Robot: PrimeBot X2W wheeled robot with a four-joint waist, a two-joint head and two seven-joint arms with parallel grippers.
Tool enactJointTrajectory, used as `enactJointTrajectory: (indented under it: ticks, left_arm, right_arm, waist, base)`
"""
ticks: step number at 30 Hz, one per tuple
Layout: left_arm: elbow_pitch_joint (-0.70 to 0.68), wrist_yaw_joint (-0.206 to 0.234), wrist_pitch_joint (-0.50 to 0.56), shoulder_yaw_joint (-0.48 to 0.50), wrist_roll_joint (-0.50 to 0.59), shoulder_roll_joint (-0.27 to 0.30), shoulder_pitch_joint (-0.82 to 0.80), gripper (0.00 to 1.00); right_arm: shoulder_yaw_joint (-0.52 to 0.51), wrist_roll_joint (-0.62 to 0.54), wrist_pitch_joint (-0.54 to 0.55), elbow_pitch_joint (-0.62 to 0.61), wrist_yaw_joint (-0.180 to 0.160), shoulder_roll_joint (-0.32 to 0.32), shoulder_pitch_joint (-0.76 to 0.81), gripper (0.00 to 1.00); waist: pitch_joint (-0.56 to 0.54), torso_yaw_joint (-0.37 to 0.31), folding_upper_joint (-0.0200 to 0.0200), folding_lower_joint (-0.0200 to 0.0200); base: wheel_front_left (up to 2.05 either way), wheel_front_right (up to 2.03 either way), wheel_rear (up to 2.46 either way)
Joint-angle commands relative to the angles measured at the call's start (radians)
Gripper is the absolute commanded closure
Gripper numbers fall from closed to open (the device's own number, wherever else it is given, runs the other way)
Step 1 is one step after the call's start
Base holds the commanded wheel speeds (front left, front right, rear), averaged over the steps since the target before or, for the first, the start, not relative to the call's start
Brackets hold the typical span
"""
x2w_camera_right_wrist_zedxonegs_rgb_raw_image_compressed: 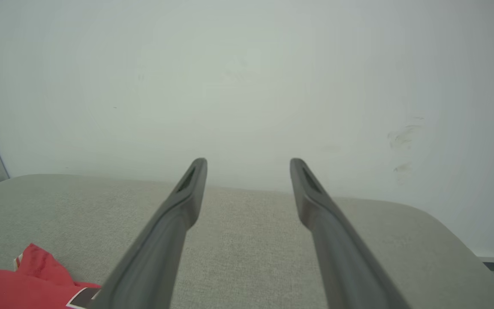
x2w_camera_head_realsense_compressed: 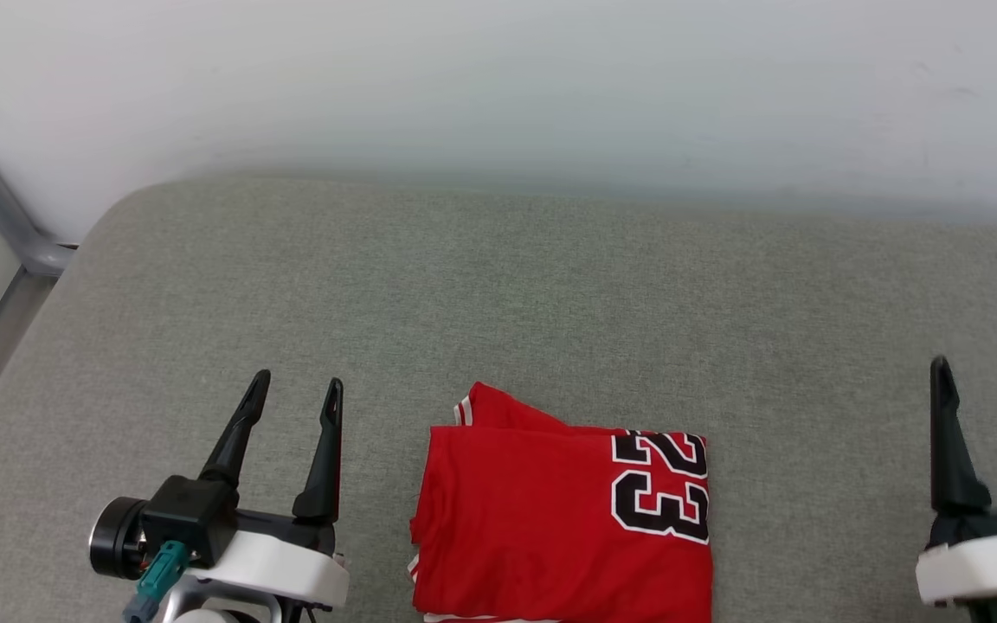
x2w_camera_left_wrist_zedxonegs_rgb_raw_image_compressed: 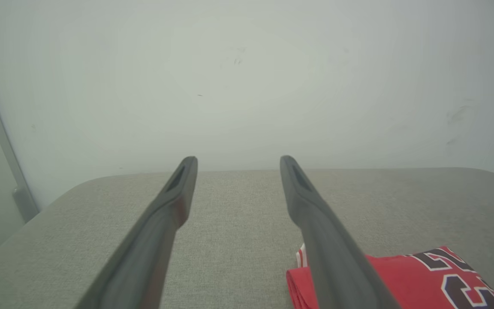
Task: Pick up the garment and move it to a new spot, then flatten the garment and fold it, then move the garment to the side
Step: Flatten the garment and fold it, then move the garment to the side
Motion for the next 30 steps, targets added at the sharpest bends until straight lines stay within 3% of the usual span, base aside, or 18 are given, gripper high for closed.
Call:
enactJointTrajectory:
  ticks: [1, 8, 30]
  left_arm:
    - [-0.004, -0.002, -0.005, 0.006, -0.005, 0.002, 0.007, 0.00]
    - [0.006, -0.002, -0.005, -0.025, 0.018, 0.015, 0.019, 0.00]
    - [0.007, -0.002, -0.005, -0.025, 0.021, 0.004, -0.006, 0.00]
  right_arm:
    - [-0.005, -0.006, -0.005, -0.006, -0.001, 0.012, 0.022, 0.00]
    - [-0.007, 0.011, -0.042, 0.000, -0.001, 0.044, 0.090, 0.00]
    - [0.023, 0.061, -0.057, 0.035, -0.001, 0.044, 0.071, 0.00]
  waist:
    - [0.001, -0.002, 0.0000, 0.0000]
    - [0.004, -0.012, 0.0000, 0.0000]
    - [0.023, 0.005, 0.0000, 0.0000]
  base:
    - [0.00, 0.00, 0.00]
    - [0.00, 0.00, 0.00]
    - [0.00, 0.00, 0.00]
